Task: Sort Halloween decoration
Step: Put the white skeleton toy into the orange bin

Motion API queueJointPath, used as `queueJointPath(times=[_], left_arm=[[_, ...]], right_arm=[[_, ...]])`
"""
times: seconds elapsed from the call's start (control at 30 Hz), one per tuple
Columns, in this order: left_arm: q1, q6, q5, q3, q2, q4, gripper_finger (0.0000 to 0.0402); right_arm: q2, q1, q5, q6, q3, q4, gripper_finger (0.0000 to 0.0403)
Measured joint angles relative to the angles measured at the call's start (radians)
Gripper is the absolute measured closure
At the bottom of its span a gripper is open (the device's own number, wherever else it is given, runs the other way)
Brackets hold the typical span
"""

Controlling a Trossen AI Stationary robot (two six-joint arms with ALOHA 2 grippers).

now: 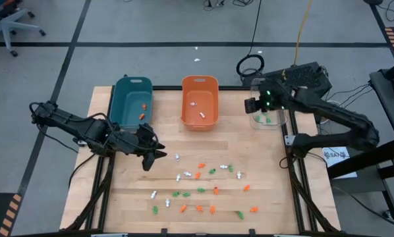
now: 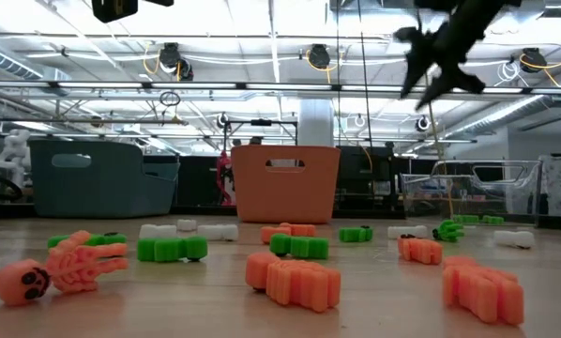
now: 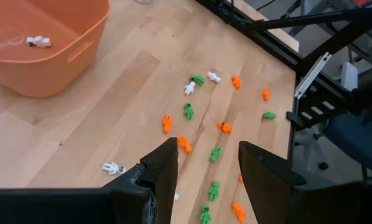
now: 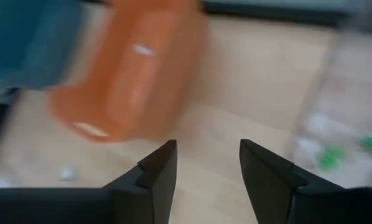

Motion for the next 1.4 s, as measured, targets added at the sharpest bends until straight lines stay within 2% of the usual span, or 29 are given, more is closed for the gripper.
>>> queueJointPath(times=[0.2,0.4,0.6,0.73,0.8,0.97,1.2,1.4], left_arm=[[0.000,0.006,-0.011,0.000,0.010,-0.046,0.0233],[0.000,0.102,-0.029,0.000,0.060,-0.046,0.0233],[0.013,0.313,-0.014,0.000,0.140,-0.009,0.0233],[0.032,0.483,0.016,0.000,0.189,0.005,0.0233],[0.036,0.522,0.016,0.000,0.207,0.011,0.0233],[0.081,0.386,0.025,0.004,0.229,0.023,0.0233],[0.184,0.217,0.139,0.005,0.271,0.023,0.0233],[0.197,-0.055,0.253,0.006,0.342,0.015,0.0233]], right_arm=[[-0.035,0.268,0.082,0.115,0.000,0.068,0.0244],[0.019,0.481,0.113,0.140,0.000,0.214,0.0245],[0.100,0.601,0.159,0.150,0.000,0.390,0.0245],[0.131,0.636,0.151,0.129,0.000,0.385,0.0245],[0.133,0.640,0.132,0.104,0.000,0.364,0.0245],[0.112,0.623,0.134,0.029,-0.001,0.322,0.0245],[0.077,0.572,0.134,-0.126,-0.001,0.304,0.0245],[0.074,0.529,0.133,-0.283,-0.001,0.289,0.0245]])
